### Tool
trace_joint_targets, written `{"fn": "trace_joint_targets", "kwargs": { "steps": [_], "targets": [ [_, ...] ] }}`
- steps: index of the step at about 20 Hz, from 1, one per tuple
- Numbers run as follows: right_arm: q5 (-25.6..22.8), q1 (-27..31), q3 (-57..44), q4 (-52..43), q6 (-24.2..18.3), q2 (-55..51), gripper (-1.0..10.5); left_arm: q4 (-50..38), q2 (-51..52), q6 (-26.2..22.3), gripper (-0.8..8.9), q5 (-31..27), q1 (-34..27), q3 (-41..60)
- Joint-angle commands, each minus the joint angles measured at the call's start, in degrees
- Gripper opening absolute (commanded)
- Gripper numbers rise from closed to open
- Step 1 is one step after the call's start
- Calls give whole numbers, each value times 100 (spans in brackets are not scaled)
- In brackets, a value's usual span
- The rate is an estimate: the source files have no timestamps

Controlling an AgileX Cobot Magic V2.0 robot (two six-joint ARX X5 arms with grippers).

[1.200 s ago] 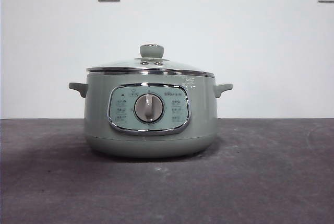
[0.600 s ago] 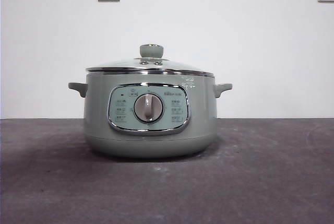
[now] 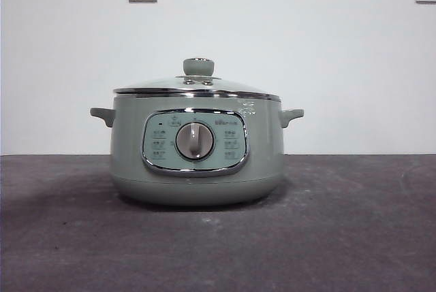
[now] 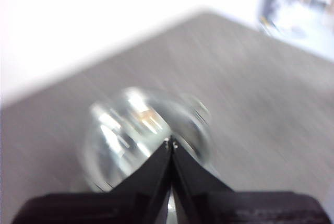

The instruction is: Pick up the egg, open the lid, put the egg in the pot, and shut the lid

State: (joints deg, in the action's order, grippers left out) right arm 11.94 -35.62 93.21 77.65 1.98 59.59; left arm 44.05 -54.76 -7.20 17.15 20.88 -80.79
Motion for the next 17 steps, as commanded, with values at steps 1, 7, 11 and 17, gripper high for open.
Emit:
{"fn": "trace_joint_targets", "kwargs": {
  "steps": [1, 7, 11, 17],
  "targets": [
    [-13, -7, -4, 90, 44, -13, 1, -1147, 509, -142, -3, 39, -511, 608],
    [-28, -7, -4, 90, 44, -13, 1, -4033, 2599, -140, -4, -584, -1661, 3821],
    [-28, -7, -2, 90, 44, -20, 1, -4413, 3899, -138, -3, -1281, -2035, 5648],
    [-28, -7, -2, 90, 44, -50, 1, -4400, 4981, 66, -3, -1563, -2286, 7217]
  ]
}}
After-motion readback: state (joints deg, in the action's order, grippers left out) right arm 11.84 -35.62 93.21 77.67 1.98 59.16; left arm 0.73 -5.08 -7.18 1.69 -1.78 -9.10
